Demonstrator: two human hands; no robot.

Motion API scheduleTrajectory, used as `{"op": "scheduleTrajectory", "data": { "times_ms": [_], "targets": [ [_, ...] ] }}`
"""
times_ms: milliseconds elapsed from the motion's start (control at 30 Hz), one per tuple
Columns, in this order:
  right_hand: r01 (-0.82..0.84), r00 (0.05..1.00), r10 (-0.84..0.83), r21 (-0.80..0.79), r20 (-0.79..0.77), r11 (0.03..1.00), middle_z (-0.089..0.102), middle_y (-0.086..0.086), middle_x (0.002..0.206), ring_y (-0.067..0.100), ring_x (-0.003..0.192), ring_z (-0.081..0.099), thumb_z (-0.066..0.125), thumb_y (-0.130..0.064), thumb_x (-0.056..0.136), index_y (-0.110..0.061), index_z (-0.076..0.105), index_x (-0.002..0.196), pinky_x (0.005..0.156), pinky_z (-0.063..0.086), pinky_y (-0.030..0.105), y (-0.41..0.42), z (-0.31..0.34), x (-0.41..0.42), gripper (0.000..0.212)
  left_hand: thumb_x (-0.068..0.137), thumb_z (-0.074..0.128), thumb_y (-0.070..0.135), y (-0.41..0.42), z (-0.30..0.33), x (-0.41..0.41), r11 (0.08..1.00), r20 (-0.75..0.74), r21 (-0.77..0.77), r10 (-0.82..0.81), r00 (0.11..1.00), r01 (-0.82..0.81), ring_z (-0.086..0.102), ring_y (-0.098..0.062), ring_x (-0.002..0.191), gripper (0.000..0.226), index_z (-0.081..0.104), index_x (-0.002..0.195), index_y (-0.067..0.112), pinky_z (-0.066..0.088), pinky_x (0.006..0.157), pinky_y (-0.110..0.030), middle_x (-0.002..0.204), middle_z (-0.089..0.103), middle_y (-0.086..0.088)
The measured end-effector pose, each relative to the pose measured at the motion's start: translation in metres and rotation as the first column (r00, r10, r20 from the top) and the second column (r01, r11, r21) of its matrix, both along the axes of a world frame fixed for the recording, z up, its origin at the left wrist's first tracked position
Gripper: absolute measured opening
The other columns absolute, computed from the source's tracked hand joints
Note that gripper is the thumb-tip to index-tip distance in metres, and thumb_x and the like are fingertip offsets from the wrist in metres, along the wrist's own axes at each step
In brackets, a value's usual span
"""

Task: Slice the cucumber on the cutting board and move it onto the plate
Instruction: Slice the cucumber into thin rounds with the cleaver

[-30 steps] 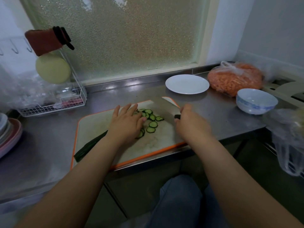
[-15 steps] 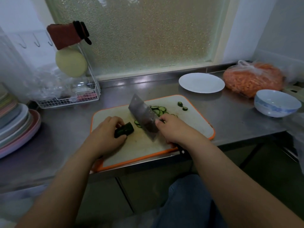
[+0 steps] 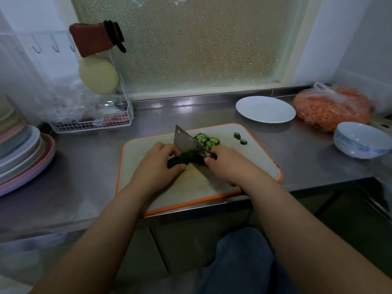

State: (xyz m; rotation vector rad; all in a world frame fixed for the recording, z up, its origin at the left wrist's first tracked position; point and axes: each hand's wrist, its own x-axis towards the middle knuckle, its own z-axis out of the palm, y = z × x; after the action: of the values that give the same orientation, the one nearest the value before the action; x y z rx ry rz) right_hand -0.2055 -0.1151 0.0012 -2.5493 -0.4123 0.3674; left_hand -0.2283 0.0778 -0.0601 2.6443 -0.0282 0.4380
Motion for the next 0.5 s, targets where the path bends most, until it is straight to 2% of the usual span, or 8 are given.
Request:
{"op": "scheduleTrajectory", "data": {
  "times_ms": [100, 167, 267, 500],
  "targets": [
    [-0.015, 1.0, 0.016, -0.046, 0.02, 0.999, 0.057, 0.007, 0.098, 0.026, 0.084, 0.055, 0.045, -0.026, 0.097, -0.012, 0.056, 0.111, 0.066, 0.044, 0.031, 0.005, -0.002, -0.001, 0.022, 0.083, 0.066, 0.031, -0.002, 0.005, 0.011, 0.995, 0.075, 0.1, -0.027, 0.997, 0.019, 0.049, -0.018, 0.088, 0.015, 0.06, 0.09, 0.02, 0.037, 0.073, -0.029, 0.093, 0.054, 0.002],
    [-0.015, 0.999, 0.018, -0.084, 0.032, 0.996, 0.061, 0.009, 0.105, 0.028, 0.092, 0.057, 0.044, -0.021, 0.095, -0.014, 0.056, 0.11, 0.07, 0.043, 0.031, 0.007, -0.005, -0.003, 0.02, 0.083, 0.065, 0.023, -0.002, 0.008, 0.015, 0.991, 0.072, 0.109, -0.08, 0.994, 0.072, 0.051, -0.018, 0.084, 0.006, 0.06, 0.085, 0.021, 0.036, 0.071, -0.028, 0.088, 0.054, 0.004],
    [-0.002, 0.998, 0.009, -0.105, 0.068, 0.994, 0.061, 0.011, 0.112, 0.03, 0.1, 0.057, 0.043, -0.02, 0.094, -0.015, 0.054, 0.113, 0.073, 0.042, 0.032, 0.008, -0.009, -0.006, 0.023, 0.082, 0.064, 0.019, -0.001, 0.005, 0.017, 0.991, 0.08, 0.075, -0.118, 0.99, 0.112, 0.049, -0.015, 0.081, 0.005, 0.06, 0.084, 0.021, 0.038, 0.07, -0.028, 0.087, 0.054, 0.004],
    [-0.006, 0.982, 0.025, -0.105, 0.187, 0.995, 0.061, 0.011, 0.109, 0.03, 0.097, 0.056, 0.042, -0.02, 0.096, -0.017, 0.05, 0.108, 0.069, 0.036, 0.031, 0.005, 0.007, -0.019, 0.015, 0.083, 0.063, 0.02, -0.003, 0.001, 0.021, 0.99, 0.112, 0.081, -0.125, 0.986, 0.116, 0.044, -0.013, 0.078, 0.005, 0.06, 0.085, 0.019, 0.03, 0.067, -0.025, 0.09, 0.053, 0.002]
  ]
}}
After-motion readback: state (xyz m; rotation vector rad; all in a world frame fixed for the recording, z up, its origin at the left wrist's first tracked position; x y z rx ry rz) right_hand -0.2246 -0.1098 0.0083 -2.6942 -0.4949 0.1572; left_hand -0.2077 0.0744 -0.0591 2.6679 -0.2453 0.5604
